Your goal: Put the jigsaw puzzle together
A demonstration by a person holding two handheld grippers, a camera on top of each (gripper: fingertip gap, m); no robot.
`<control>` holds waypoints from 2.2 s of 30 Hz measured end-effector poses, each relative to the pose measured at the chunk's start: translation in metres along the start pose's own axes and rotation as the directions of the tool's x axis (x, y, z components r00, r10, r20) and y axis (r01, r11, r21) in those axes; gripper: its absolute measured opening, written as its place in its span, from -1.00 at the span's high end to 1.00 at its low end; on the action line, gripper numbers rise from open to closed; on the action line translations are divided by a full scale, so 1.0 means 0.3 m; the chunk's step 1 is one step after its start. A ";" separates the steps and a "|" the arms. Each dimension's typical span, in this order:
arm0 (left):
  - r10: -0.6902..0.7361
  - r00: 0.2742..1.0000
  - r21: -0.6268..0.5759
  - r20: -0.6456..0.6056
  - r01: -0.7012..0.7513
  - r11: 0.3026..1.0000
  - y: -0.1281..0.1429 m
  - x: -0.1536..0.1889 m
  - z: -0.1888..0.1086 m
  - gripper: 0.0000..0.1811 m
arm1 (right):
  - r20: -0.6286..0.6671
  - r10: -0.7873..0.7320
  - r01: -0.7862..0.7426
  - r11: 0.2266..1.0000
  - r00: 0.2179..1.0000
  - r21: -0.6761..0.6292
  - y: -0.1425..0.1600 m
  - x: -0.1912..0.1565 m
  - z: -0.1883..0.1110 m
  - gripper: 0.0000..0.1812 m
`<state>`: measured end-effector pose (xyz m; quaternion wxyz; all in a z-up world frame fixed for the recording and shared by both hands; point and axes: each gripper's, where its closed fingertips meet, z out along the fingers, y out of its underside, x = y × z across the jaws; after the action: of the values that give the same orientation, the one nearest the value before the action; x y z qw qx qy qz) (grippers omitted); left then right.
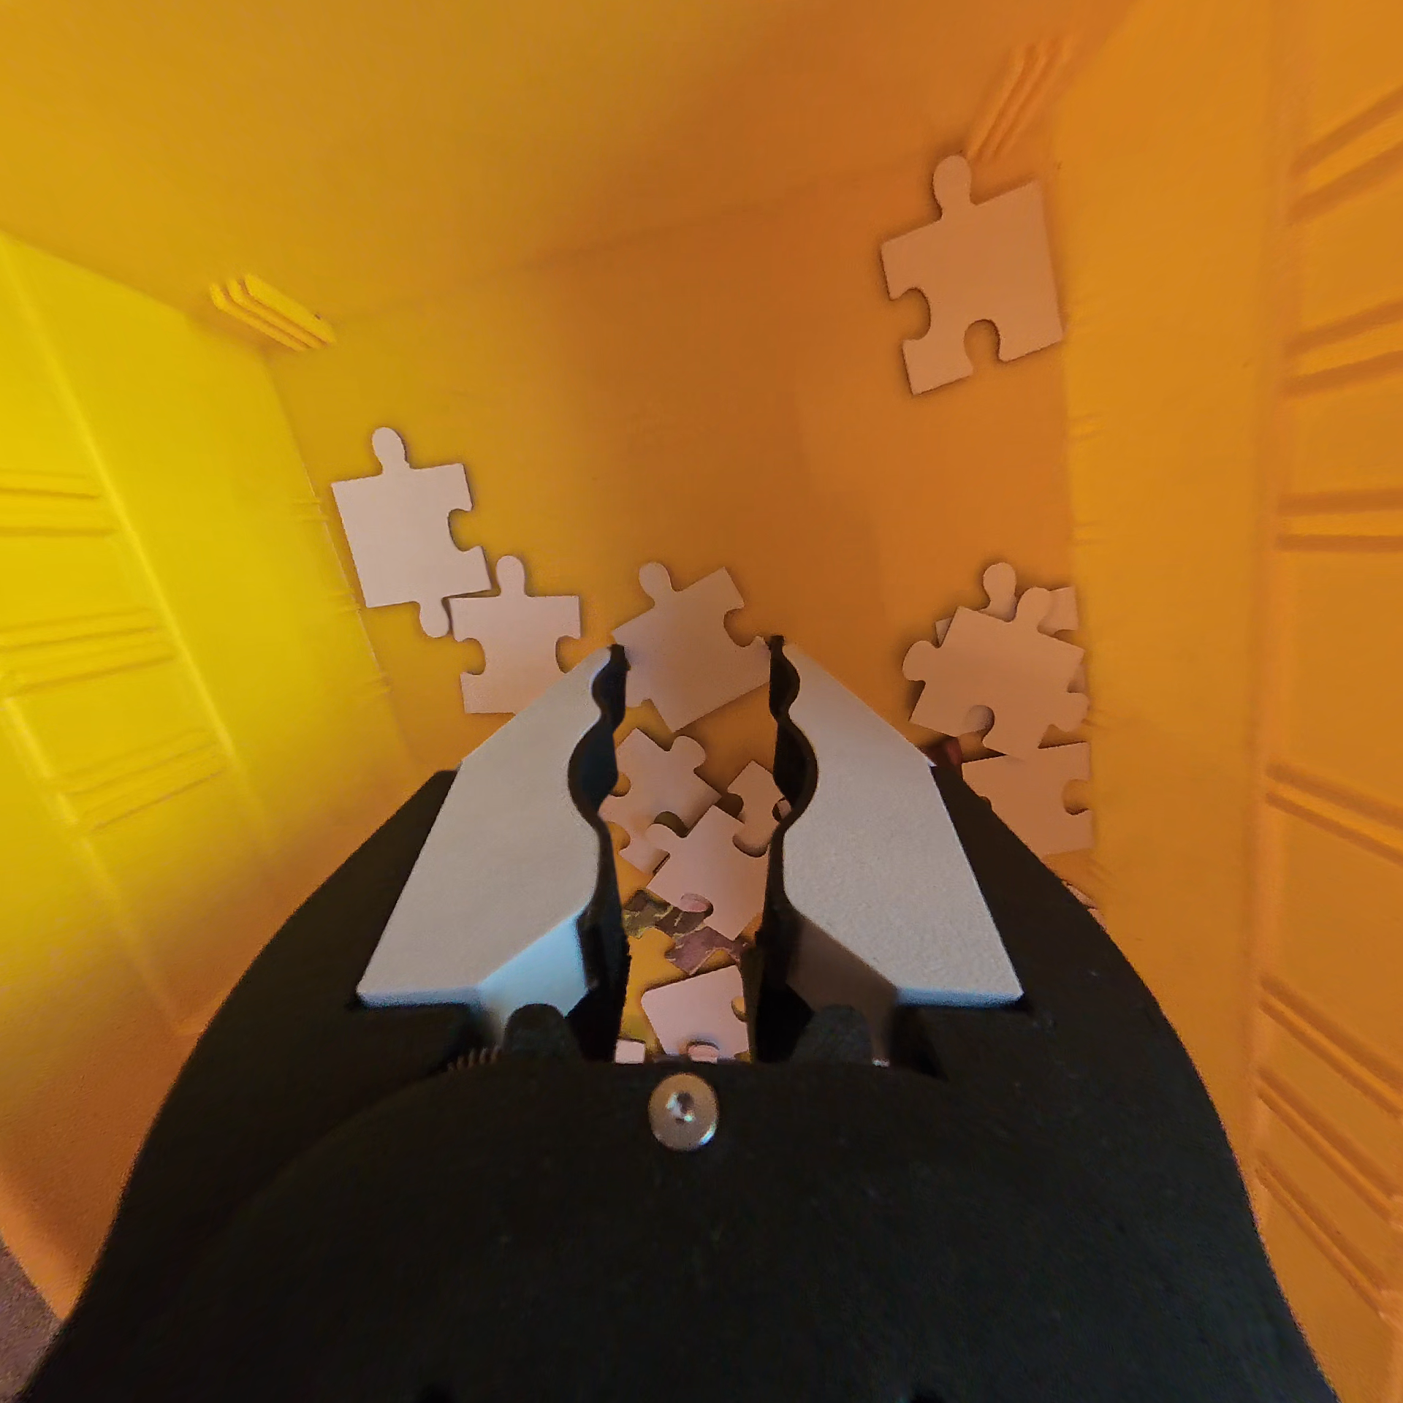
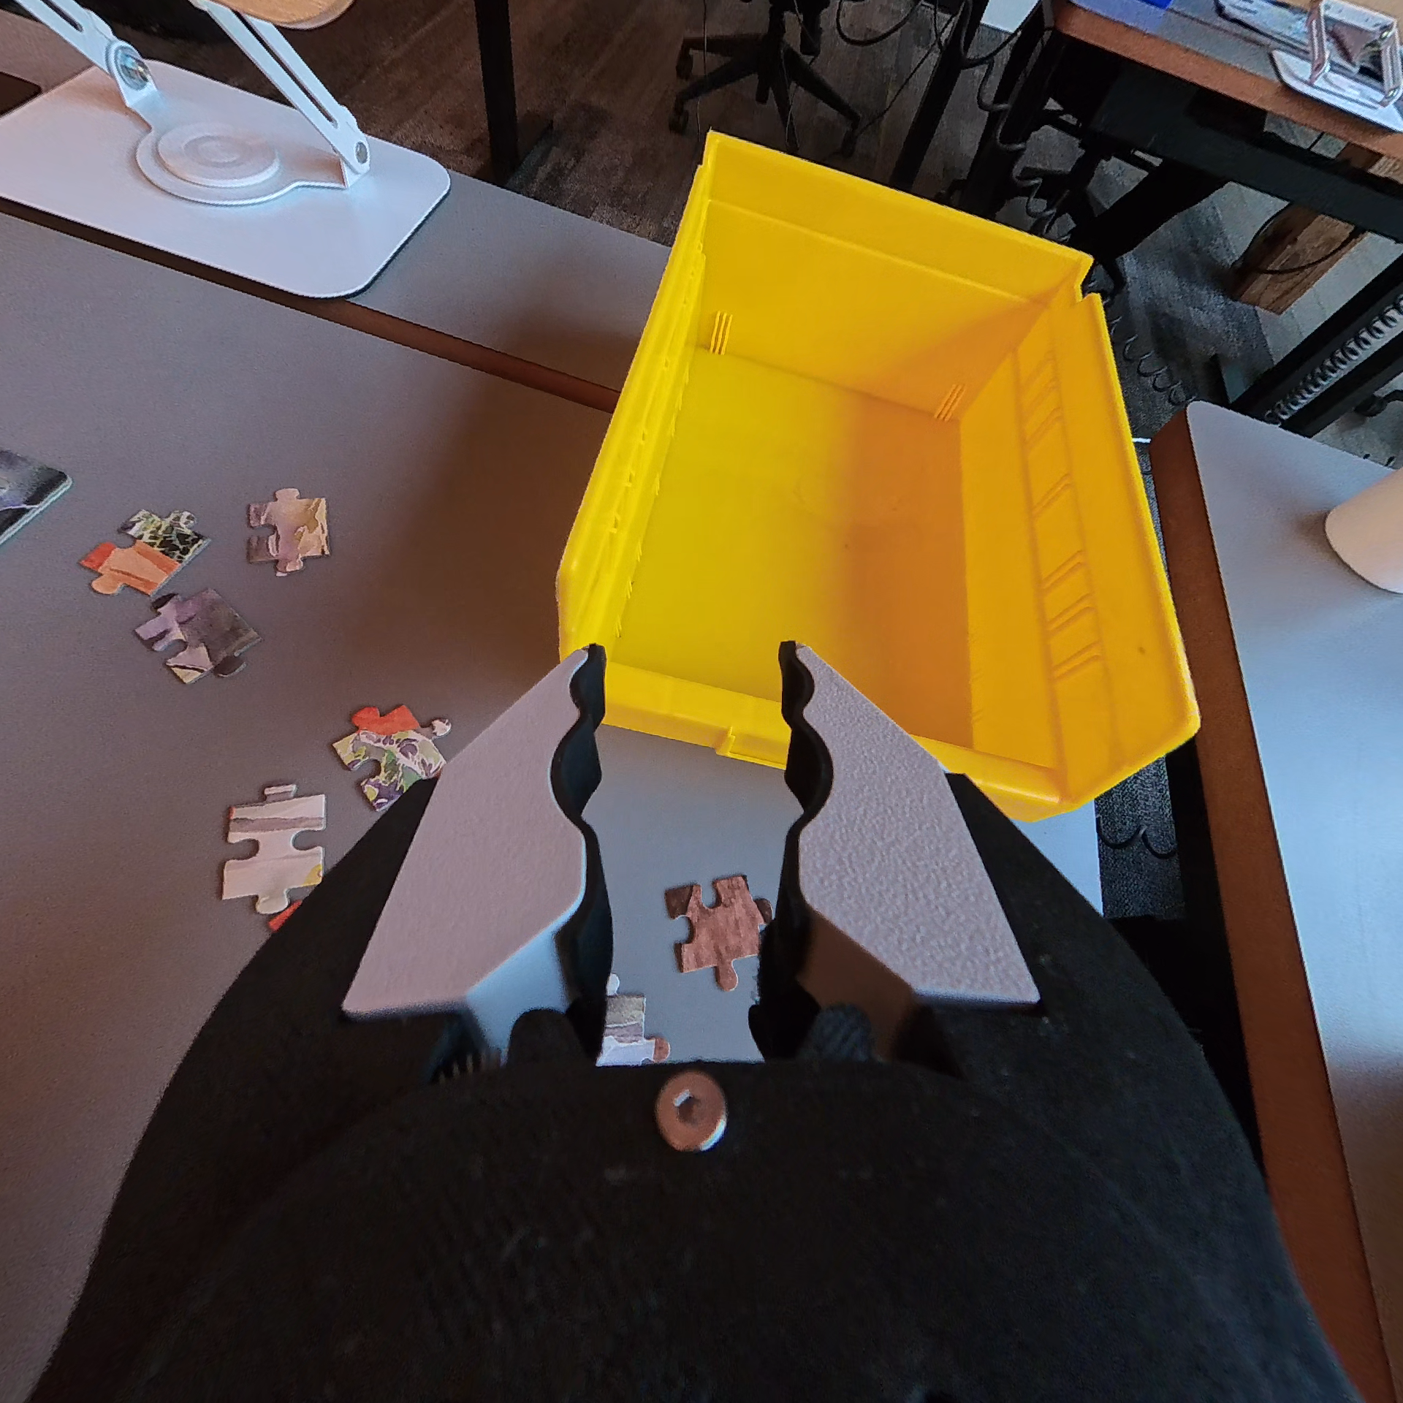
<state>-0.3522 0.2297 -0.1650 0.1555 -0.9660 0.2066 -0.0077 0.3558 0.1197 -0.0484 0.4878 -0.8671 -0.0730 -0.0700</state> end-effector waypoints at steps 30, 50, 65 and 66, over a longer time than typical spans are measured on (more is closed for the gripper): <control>0.385 0.202 0.430 -0.901 0.288 0.855 -0.246 0.772 -0.772 1.00 | 0.538 -0.526 0.222 0.819 0.658 0.529 -0.494 -1.027 -0.220 0.47; 0.387 0.234 0.441 -0.892 0.255 0.861 -0.226 0.758 -0.776 1.00 | 0.840 -0.514 0.738 0.632 0.172 0.235 0.138 -1.359 0.020 0.44; 0.371 0.229 0.420 -0.900 0.226 0.879 -0.218 0.784 -0.752 1.00 | 0.792 -0.584 0.715 0.630 0.179 0.303 0.105 -1.366 0.041 0.68; 0.368 0.231 0.417 -0.901 0.222 0.881 -0.218 0.787 -0.746 1.00 | 0.786 -0.590 0.713 0.630 0.183 0.307 0.100 -1.364 0.042 0.71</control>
<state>-0.1279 0.1250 0.0563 0.2195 -0.6700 0.2959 -0.6445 -0.0386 0.0913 -0.1586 0.2536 -0.6983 -0.6528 0.1480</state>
